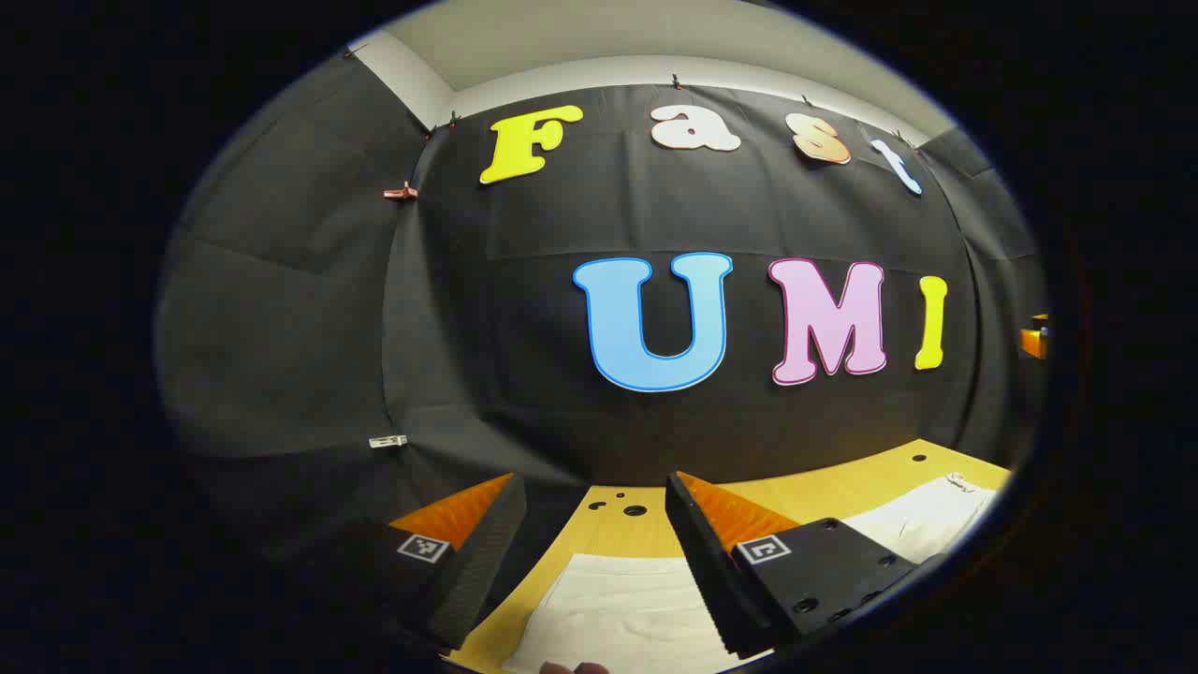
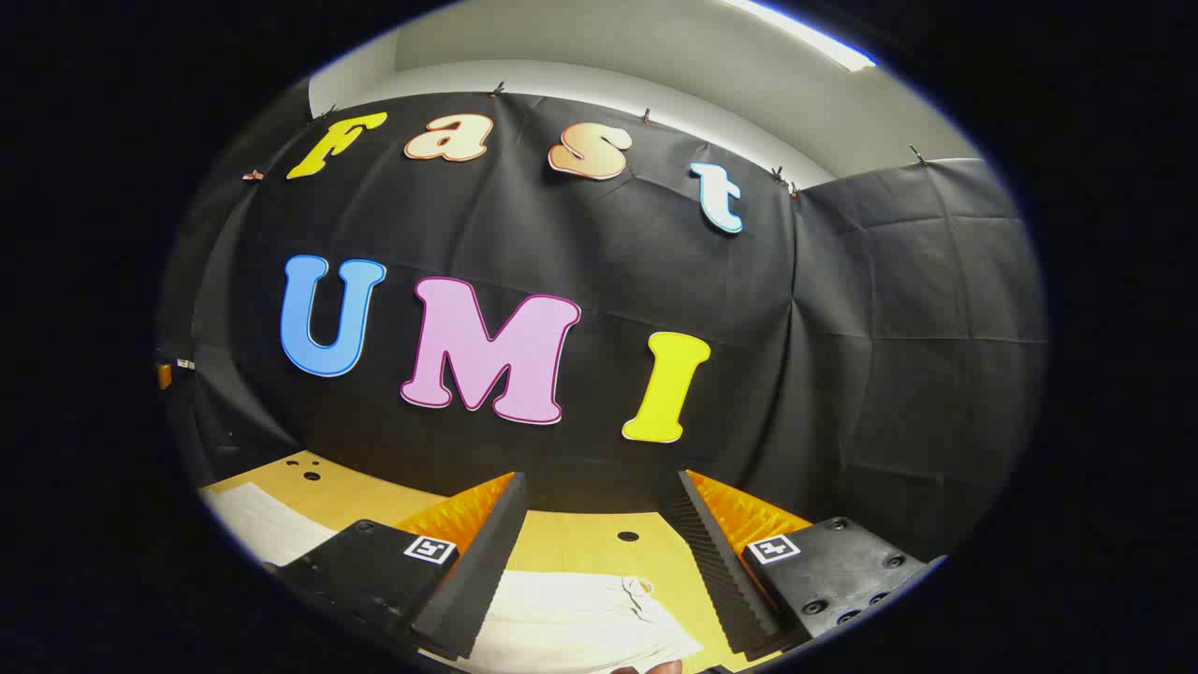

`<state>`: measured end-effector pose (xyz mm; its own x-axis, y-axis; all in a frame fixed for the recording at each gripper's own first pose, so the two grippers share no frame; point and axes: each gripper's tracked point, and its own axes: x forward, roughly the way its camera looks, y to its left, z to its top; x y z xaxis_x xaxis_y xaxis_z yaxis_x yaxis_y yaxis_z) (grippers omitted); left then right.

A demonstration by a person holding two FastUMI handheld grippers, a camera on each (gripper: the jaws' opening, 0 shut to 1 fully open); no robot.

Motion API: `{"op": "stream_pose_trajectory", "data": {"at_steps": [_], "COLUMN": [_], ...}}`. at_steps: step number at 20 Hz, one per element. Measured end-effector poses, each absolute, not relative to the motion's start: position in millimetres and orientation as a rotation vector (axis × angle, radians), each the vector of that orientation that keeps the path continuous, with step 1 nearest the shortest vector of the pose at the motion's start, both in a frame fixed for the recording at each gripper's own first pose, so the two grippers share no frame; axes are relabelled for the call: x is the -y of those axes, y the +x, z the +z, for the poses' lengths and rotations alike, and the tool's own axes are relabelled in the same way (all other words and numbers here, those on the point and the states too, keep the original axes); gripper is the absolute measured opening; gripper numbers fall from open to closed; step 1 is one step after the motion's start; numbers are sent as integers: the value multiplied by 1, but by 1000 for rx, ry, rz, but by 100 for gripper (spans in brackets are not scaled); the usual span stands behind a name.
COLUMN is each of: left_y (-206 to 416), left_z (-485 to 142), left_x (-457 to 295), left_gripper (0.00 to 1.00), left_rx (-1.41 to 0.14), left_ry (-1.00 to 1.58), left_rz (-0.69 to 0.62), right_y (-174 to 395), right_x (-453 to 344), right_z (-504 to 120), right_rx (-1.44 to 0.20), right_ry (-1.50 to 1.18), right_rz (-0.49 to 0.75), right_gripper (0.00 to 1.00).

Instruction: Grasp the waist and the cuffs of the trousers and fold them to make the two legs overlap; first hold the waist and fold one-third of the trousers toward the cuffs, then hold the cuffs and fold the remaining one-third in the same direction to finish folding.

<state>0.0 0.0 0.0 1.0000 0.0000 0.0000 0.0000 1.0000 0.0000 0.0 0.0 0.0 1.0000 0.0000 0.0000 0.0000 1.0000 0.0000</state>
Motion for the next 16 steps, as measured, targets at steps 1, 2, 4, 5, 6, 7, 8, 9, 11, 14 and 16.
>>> {"op": "stream_pose_trajectory", "data": {"at_steps": [1,2,4,5,6,7,8,9,11,14,16], "left_y": [-1,-1,-2,-3,-4,-5,-5,-6,-6,-8,-8], "left_z": [0,1,-2,-3,-4,-5,-6,-9,-11,-15,-24], "left_x": [0,0,1,1,2,2,3,4,7,11,11], "left_gripper": [95,96,96,96,95,96,95,95,95,93,95], "left_rx": [0,-1,-3,-4,-6,-8,-10,-12,-17,-17,-28], "left_ry": [1,4,11,14,17,19,23,28,39,65,123], "left_rz": [-3,-7,-11,-13,-16,-18,-21,-25,-40,-71,-98], "right_y": [-1,-2,-5,-6,-8,-8,-8,-8,-9,-9,-9], "right_x": [-1,-2,-4,-4,-6,-6,-6,-7,-7,-6,-5], "right_z": [-1,-2,-4,-4,-5,-6,-6,-7,-6,-7,-10], "right_rx": [-3,-5,-8,-9,-11,-12,-14,-16,-13,-16,-22], "right_ry": [-1,-4,-12,-11,-9,-8,-10,-16,-27,-28,-36], "right_rz": [3,4,8,10,11,12,14,16,19,20,22], "right_gripper": [96,96,96,96,96,96,96,96,96,96,96]}}
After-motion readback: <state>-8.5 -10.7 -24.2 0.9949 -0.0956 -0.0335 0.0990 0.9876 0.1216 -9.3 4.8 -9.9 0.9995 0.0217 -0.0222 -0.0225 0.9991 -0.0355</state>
